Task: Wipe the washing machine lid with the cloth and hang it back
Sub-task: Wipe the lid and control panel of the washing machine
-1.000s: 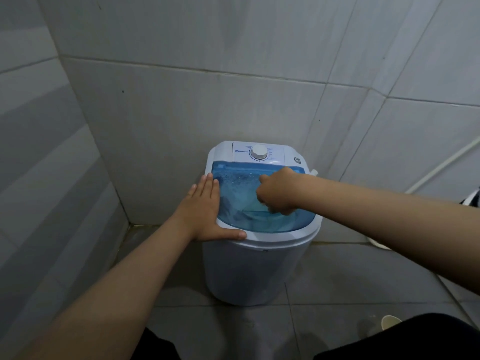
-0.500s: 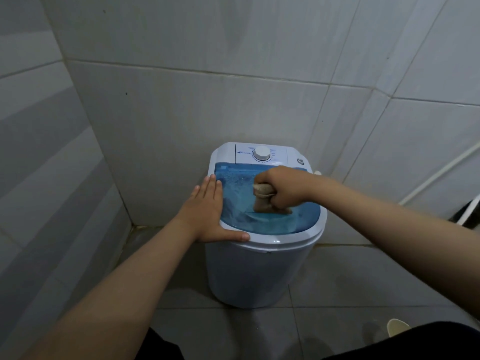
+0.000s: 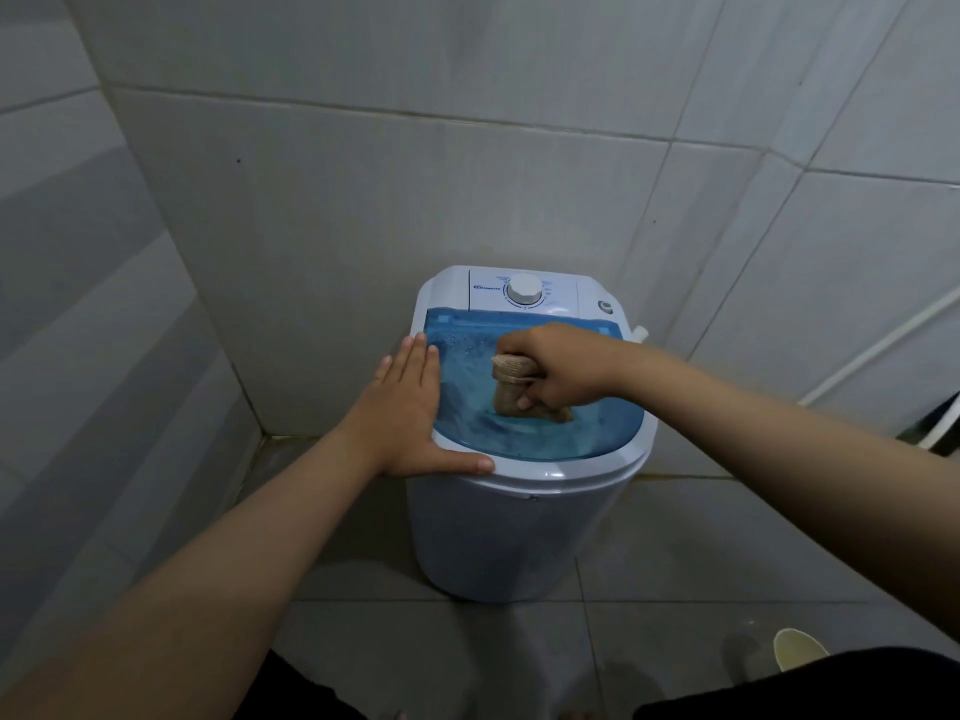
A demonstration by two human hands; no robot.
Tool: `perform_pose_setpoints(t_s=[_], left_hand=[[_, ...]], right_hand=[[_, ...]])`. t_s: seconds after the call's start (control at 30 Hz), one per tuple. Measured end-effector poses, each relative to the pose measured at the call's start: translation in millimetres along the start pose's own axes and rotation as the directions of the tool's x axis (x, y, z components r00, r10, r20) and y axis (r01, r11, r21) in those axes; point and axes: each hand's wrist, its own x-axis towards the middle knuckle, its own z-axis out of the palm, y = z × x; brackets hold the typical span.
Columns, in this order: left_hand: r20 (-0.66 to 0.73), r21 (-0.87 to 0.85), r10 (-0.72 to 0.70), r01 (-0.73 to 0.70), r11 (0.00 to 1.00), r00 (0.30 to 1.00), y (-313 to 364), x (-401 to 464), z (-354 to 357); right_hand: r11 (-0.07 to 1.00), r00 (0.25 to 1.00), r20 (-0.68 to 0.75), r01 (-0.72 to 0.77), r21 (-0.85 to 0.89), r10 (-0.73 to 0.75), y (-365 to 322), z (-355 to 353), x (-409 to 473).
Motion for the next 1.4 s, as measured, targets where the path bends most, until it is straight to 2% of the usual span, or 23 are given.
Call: perform_pose_setpoints(t_s=[0.17, 0.43, 0.67, 0.97, 1.4], left_hand=[[-0.014, -0.005, 0.000, 0.000, 1.000, 1.000, 0.3, 0.2, 0.9], [0.001, -0.004, -0.003, 0.003, 1.000, 1.000, 0.8, -1.3, 0.0], [0.010, 0.001, -0.015, 0.015, 1.000, 1.000, 3.0, -3.8, -2.0], [0.006, -0.003, -0.007, 0.007, 1.000, 1.000, 3.6, -4.5, -2.3], [0.013, -0.002, -0.008, 0.008, 1.000, 1.000, 1.9, -4.6, -3.1]], right_hand=[[0.992, 0.998, 0.065, -0.008, -0.124, 0.017, -15.4, -10.0, 14.3], [0.993, 0.987, 0.153, -0.036, -0.113, 0.053, -25.3, -21.8, 23.0], [0.968, 0.961, 0.246, -0.070, -0.240, 0.131, -42.8, -28.2, 29.7], [0.965, 0.966, 0.225, -0.068, -0.252, 0.127, -33.7, -24.9, 21.2], [0.951, 0.980, 0.192, 0.008, -0.309, 0.054, -22.2, -20.6, 8.6]])
